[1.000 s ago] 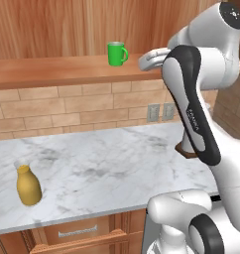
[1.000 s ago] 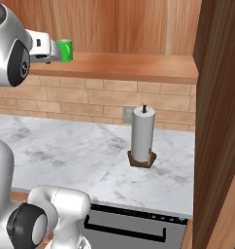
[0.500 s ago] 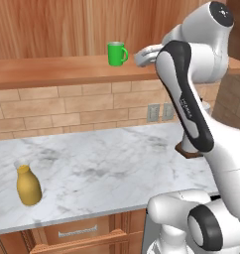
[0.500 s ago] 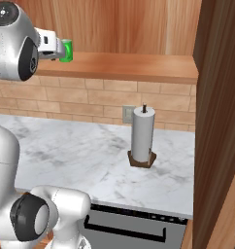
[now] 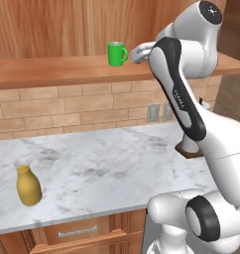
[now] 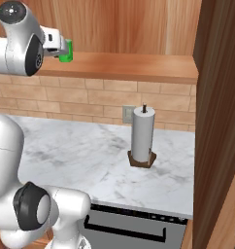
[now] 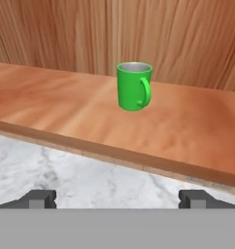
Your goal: There is a tray on the dining counter. Grab the cup, mug, and pitcher and place them on the tray. The pitcher may be placed next to the tray if it cannot fit the tray.
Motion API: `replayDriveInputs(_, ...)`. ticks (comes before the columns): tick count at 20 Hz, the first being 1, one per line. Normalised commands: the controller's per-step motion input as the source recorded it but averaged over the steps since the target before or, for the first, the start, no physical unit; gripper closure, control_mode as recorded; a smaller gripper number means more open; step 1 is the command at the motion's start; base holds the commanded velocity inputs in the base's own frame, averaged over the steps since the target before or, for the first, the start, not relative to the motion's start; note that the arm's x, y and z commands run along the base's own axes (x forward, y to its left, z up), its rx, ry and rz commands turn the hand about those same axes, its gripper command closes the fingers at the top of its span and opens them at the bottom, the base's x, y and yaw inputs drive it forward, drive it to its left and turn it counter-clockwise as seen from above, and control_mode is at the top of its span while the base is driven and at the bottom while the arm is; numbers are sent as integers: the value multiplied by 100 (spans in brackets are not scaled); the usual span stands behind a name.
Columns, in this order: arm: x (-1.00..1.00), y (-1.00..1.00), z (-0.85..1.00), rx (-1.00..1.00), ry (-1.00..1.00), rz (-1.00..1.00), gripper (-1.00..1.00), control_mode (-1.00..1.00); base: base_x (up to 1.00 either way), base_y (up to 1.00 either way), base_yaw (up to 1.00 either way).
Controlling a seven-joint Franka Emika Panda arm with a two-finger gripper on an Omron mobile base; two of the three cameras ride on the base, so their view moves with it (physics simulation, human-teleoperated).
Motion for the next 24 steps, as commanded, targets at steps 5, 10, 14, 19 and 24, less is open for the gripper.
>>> replayDriveInputs(5, 20, 13, 0, 0, 0, 1, -100, -100, 0, 0, 0)
replayDriveInputs(10, 24, 13, 0, 0, 0, 1, -100, -100, 0, 0, 0)
replayDriveInputs(14, 18, 1, 0, 0, 0, 2, -100, -100, 0, 0, 0)
replayDriveInputs(19, 22, 0, 0, 0, 0, 5, -100, -100, 0, 0, 0)
replayDriveInputs(24, 22, 0, 0, 0, 0, 3, -100, -100, 0, 0, 0)
